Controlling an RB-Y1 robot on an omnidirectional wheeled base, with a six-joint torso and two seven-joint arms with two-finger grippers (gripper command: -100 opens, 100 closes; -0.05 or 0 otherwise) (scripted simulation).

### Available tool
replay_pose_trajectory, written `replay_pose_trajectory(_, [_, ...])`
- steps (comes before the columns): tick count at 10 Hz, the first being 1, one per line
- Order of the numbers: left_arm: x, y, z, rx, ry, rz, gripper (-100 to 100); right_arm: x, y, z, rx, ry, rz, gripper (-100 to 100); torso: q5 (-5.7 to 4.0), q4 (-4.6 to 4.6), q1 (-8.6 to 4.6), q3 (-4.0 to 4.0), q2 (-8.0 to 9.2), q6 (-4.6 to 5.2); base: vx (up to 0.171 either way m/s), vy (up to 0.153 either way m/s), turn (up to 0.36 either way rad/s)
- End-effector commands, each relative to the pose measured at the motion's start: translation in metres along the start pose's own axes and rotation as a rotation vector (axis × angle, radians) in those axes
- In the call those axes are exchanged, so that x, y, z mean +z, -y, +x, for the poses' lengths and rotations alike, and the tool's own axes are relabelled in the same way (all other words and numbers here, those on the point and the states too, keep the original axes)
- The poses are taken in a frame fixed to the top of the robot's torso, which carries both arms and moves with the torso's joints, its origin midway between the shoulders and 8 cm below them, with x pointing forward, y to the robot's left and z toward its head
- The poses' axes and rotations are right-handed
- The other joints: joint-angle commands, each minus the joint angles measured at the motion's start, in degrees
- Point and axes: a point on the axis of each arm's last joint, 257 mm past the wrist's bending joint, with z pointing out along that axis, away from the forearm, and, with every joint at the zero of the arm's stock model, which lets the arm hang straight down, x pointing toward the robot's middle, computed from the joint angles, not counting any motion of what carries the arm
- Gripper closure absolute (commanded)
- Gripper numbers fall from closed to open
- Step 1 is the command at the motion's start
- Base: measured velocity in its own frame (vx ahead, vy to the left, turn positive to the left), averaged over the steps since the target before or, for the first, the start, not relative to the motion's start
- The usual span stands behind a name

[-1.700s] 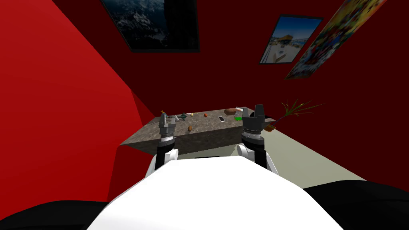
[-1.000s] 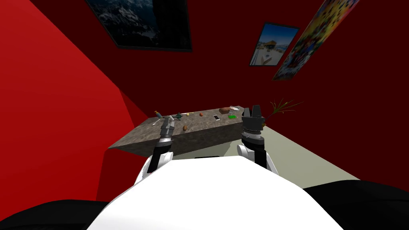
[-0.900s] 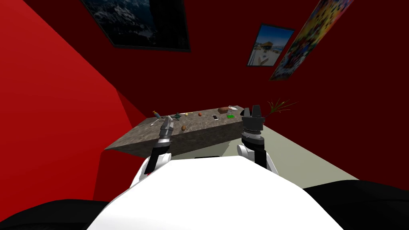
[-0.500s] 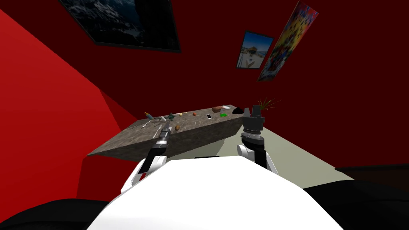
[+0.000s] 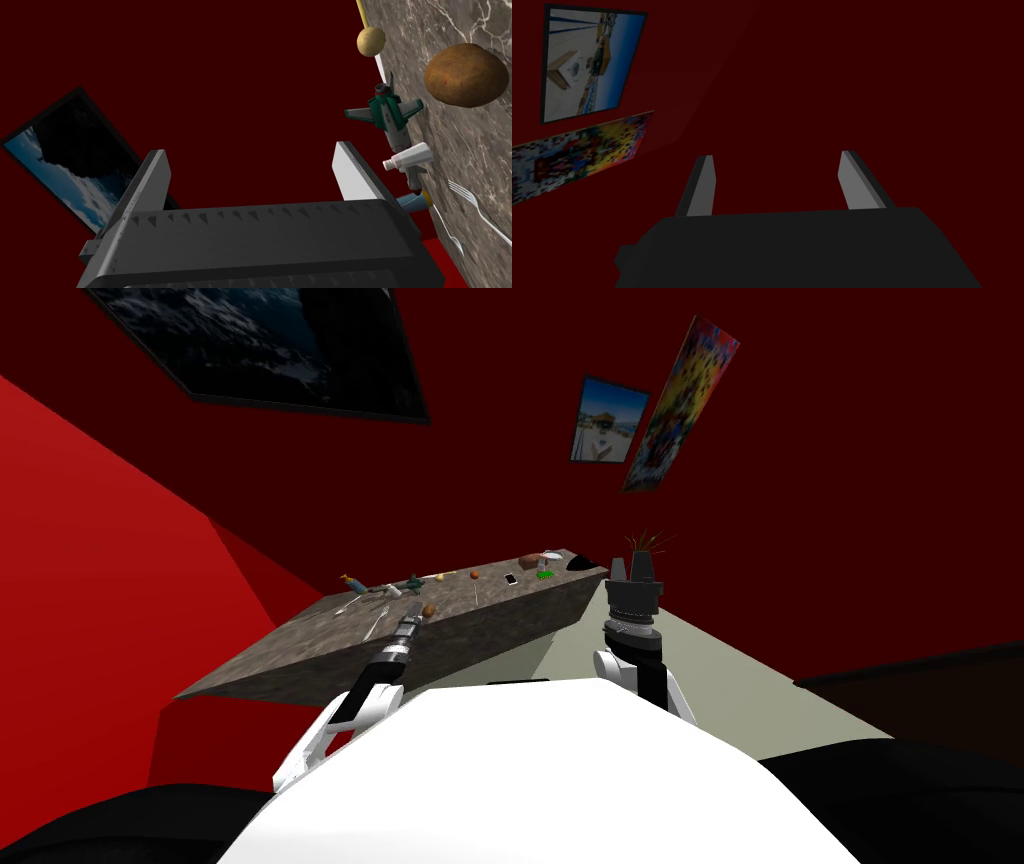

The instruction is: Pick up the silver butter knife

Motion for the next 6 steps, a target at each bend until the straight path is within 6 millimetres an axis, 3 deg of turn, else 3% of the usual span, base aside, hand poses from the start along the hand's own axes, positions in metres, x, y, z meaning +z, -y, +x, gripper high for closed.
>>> replay_pose_trajectory(1, [-0.005, -0.033, -0.013, 0.058, -0.015, -0.091, -100, 0.000, 0.000, 0.000, 0.000, 0.000, 0.000, 0, 0.00, 0.00, 0.00, 0.00, 0.00, 0.00, -0.020, -0.144, -0.260])
replay_pose_trajectory(2, [-0.005, -0.034, -0.013, 0.067, -0.019, -0.098, -100, 0.000, 0.000, 0.000, 0.000, 0.000, 0.000, 0, -0.03, 0.00, -0.15, 0.00, 0.00, 0.02, -0.011, -0.123, -0.067])
replay_pose_trajectory(4, [-0.014, -0.076, -0.031, 0.138, -0.044, -0.218, -100, 0.000, 0.000, 0.000, 0.000, 0.000, 0.000, 0, -0.04, 0.00, -0.17, 0.00, 0.00, 0.00, -0.011, -0.154, -0.191])
replay_pose_trajectory(5, [-0.014, -0.077, -0.031, 0.155, -0.046, -0.220, -100, 0.000, 0.000, 0.000, 0.000, 0.000, 0.000, 0, -0.06, -0.01, -0.25, -0.03, -0.05, 0.02, 0.008, -0.113, -0.077])
replay_pose_trajectory(6, [-0.020, -0.097, -0.041, 0.195, -0.061, -0.281, -100, 0.000, 0.000, 0.000, 0.000, 0.000, 0.000, 0, -0.04, -0.01, -0.11, -0.03, -0.06, -0.04, 0.003, -0.112, -0.137])
